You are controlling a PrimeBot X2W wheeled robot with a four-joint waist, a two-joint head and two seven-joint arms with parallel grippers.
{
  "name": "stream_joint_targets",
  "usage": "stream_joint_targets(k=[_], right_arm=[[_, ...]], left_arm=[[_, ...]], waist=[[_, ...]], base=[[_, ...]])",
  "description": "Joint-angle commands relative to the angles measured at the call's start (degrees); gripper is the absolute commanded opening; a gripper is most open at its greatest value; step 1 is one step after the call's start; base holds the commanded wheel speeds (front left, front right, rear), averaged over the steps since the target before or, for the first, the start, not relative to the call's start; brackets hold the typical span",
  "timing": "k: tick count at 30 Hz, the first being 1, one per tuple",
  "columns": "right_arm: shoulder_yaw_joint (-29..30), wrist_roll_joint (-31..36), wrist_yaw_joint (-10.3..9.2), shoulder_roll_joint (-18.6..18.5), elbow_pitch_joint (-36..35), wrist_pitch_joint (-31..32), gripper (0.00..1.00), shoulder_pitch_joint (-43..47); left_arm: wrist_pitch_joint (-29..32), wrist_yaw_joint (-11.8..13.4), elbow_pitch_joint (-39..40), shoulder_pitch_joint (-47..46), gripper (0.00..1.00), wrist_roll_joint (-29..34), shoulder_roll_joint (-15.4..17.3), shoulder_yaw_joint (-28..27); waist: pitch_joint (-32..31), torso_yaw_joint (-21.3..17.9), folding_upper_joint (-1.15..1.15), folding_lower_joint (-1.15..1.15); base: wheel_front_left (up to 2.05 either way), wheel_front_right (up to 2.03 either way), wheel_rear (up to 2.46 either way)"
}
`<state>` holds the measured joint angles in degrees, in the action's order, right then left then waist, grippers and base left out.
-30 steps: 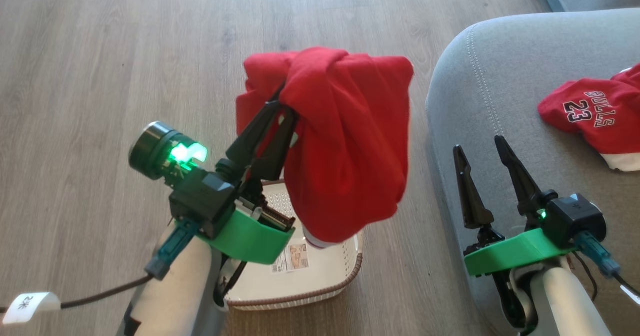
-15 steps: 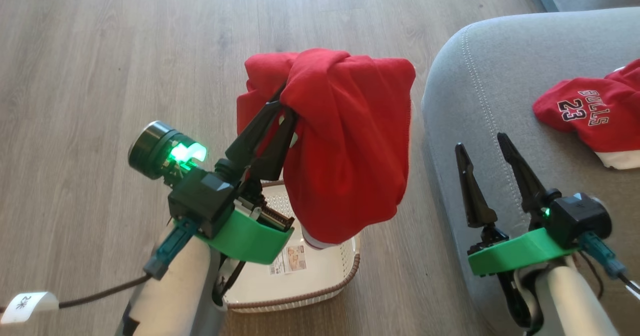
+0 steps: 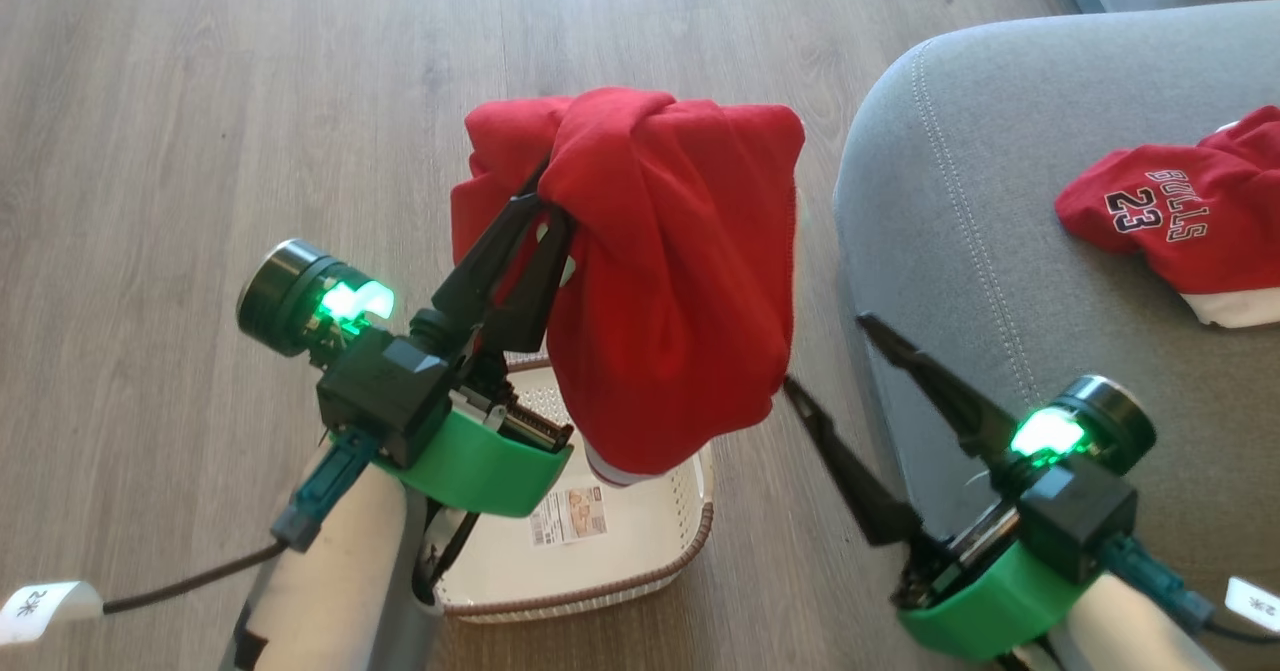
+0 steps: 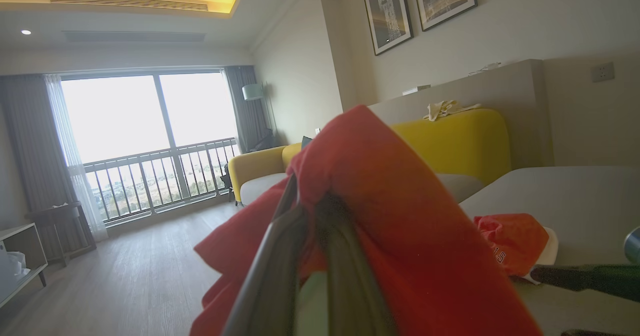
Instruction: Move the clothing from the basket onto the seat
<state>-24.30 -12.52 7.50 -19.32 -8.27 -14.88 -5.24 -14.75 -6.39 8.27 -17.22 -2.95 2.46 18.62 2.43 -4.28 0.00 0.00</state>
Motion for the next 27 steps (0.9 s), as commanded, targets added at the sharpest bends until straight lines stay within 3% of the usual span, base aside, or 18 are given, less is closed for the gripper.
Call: stream_joint_targets(k=[1, 10, 27], right_arm=[[-2.5, -0.5, -0.01, -1.8, -3.3, -0.1, 1.0, -1.6], [-5.1, -1.5, -0.01, -2.1, -4.8, -0.1, 1.0, -3.5], [-5.9, 2.2, -0.01, 0.7, -0.4, -0.1, 1.0, -6.2]], left_arm=[[-0.2, -0.1, 1.6, -1.7, 0.0, 0.5, 0.4, -2.1], [-0.2, -0.4, 1.6, -2.5, 0.0, 1.3, 0.4, -0.5], [-0.2, -1.0, 1.3, -3.6, 0.0, 2.2, 1.6, 11.2]], waist=[[0.1, -0.1, 0.0, 0.0], [0.7, 0.3, 0.0, 0.0], [1.0, 3.1, 0.0, 0.0]], base=[[0.0, 0.0, 0.0], [0.0, 0.0, 0.0], [0.0, 0.0, 0.0]])
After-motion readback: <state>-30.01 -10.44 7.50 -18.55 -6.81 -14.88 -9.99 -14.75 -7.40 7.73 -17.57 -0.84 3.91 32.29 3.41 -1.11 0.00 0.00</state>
